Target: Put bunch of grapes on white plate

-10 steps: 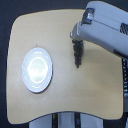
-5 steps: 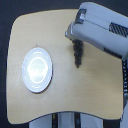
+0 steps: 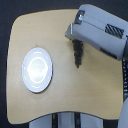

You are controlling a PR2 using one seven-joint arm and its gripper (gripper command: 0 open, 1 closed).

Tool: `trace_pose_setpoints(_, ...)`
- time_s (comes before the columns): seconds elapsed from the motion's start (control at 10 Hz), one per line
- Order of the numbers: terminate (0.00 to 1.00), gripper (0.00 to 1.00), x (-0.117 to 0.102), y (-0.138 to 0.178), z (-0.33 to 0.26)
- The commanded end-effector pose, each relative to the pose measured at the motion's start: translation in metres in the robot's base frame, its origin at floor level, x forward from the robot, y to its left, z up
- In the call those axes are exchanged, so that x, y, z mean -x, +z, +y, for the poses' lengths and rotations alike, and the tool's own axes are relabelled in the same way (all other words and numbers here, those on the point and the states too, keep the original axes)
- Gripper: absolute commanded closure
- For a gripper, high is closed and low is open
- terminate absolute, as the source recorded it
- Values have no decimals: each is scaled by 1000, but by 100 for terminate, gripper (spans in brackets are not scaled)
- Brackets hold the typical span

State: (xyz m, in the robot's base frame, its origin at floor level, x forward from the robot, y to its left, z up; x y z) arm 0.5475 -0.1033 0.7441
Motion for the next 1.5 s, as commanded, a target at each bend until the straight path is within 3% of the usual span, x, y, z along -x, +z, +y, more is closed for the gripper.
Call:
trace_pose_setpoints(0.0,0,0,-2,-27,-8)
trace_pose_setpoints(0.8,0,0,-11,-28,2)
trace_pose_setpoints(0.9,0,100,-11,-26,0)
trace_pose_setpoints(1.4,0,100,-15,-21,-10)
